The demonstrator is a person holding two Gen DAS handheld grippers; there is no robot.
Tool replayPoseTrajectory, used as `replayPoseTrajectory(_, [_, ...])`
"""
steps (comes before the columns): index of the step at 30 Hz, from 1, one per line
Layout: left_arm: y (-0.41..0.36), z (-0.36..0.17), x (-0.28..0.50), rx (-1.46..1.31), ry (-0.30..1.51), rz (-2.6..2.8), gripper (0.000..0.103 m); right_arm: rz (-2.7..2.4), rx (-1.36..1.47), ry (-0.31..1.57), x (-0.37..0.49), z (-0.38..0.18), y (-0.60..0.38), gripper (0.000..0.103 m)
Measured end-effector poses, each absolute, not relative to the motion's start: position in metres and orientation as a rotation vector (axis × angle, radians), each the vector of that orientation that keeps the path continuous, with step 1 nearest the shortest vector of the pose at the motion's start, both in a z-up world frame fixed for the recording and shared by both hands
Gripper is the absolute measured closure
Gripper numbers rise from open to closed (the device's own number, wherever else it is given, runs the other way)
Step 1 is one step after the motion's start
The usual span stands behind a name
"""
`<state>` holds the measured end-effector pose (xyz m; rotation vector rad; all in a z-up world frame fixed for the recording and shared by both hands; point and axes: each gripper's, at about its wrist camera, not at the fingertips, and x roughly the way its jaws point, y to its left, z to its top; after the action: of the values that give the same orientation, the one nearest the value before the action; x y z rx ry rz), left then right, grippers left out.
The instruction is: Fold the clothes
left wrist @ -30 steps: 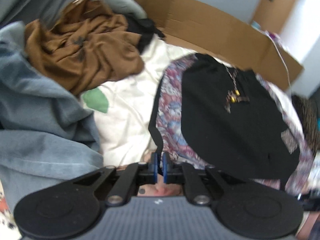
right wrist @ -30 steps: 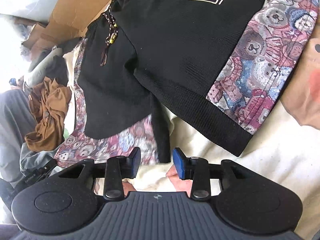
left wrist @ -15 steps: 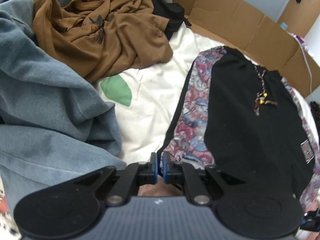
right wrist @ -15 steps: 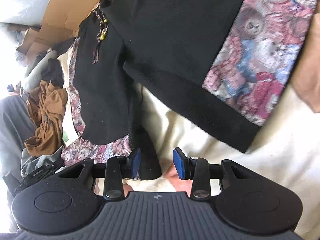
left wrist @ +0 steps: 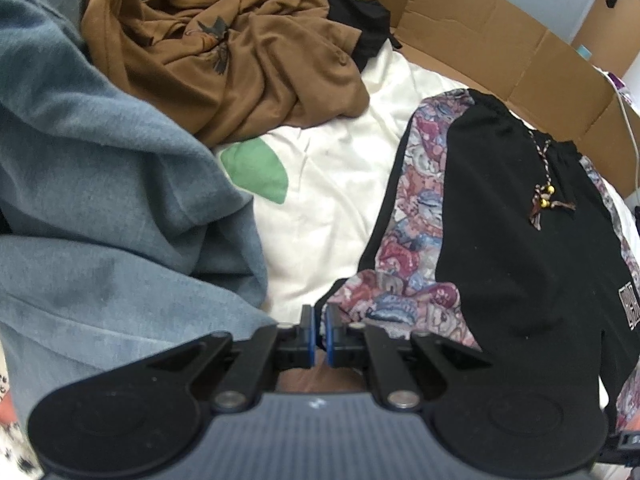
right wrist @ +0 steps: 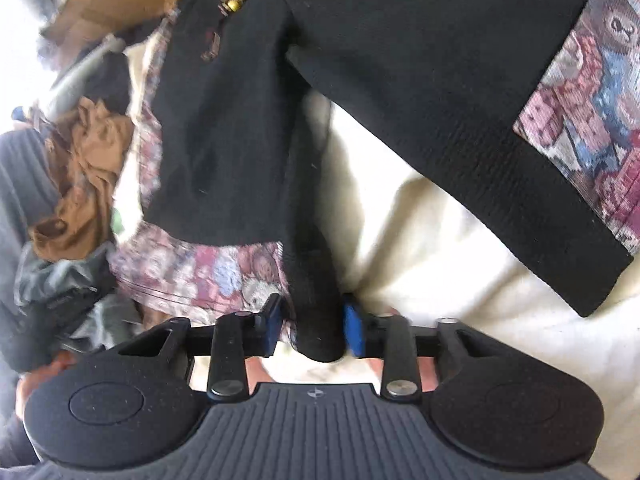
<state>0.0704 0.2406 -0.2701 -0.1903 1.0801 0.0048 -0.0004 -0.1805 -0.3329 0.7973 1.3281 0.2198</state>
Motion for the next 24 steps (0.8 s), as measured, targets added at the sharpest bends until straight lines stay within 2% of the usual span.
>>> replayPoseTrajectory(1, [0.24,-0.269,0.069,-0.192,1.08,0.004,0.098,0.222,0.794,1.327,0.0,-0.331,-0.181,0.099])
replayPoseTrajectory(3, [0.24,-0.267,0.068,-0.197,1.08,0.002,0.098,0.23,0.785,1.325,-0.001,-0.325,-0.183,0.1])
replayPoseTrajectory(18, [0.234,-0.207,0.028,-0.309,1.025,0.001,0.098,0.257,0.731,1.257,0.008,-0.252,-0.215,0.101])
replayPoseTrajectory(24, [0.236,-0.235,0.028,-0.283,1.071,0.036,0.098,0.257,0.708,1.331,0.009,-0.272,-0.207,0.101])
